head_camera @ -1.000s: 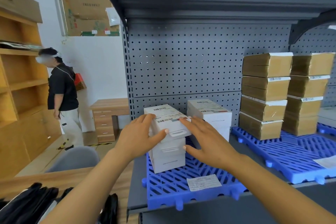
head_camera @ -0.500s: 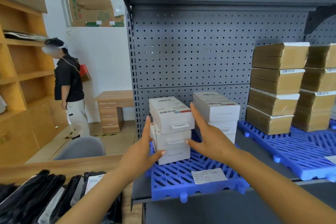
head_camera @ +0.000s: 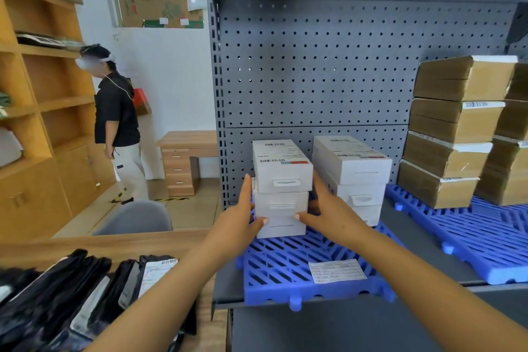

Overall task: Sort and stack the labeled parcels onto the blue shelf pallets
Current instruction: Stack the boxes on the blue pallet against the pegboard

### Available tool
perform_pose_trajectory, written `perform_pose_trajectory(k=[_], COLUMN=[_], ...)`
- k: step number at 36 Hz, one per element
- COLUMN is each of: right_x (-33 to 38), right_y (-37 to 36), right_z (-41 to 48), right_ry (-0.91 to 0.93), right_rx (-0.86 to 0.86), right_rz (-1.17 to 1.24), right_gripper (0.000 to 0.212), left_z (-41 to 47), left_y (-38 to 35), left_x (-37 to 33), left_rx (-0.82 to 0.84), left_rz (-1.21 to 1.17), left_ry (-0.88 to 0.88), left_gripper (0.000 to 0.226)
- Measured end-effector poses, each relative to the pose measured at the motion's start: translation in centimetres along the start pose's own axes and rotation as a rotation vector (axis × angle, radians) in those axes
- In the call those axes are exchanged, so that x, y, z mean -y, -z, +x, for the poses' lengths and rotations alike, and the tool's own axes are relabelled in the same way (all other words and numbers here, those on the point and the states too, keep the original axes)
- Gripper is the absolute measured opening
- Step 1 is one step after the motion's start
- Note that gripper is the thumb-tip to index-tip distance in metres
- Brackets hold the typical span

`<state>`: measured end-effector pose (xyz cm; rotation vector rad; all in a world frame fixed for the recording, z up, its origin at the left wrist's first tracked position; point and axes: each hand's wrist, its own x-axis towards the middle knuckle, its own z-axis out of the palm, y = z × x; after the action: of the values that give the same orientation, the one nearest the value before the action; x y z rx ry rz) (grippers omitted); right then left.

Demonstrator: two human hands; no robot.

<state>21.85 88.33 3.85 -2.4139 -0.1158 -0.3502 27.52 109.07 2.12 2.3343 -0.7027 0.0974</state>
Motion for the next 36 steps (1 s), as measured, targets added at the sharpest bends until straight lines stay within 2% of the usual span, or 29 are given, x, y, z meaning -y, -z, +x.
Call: perform_pose_trajectory(k=[10,22,31,36], right_x=[-0.3,-0.5,-1.0,-1.1], right_y=[-0.4,-0.6,-0.6,-0.3], right_z=[0.5,0.9,0.9,0.9], right_ry=[-0.034,-0.038,-0.051,-0.047], right_rx=[0.043,0.05,0.041,0.026], right_rz=[-0.077,-0.11,-0.094,-0.124], right_gripper=[0.05,0.042,0.039,0.036], left_z=[1.2,1.4,1.0,1.2], left_y=[-0.4,-0.2,-0.4,-0.7], left_x=[-0.2,0.3,0.2,0.0], left_rx=[0.011,0.02,0.002,-0.005], left_rz=[-0.038,-0.038,-0.075,-0.035], left_ry=[0.084,0.046,-0.012,-0.027], left_gripper=[0.088,0.084,0.059,0.062])
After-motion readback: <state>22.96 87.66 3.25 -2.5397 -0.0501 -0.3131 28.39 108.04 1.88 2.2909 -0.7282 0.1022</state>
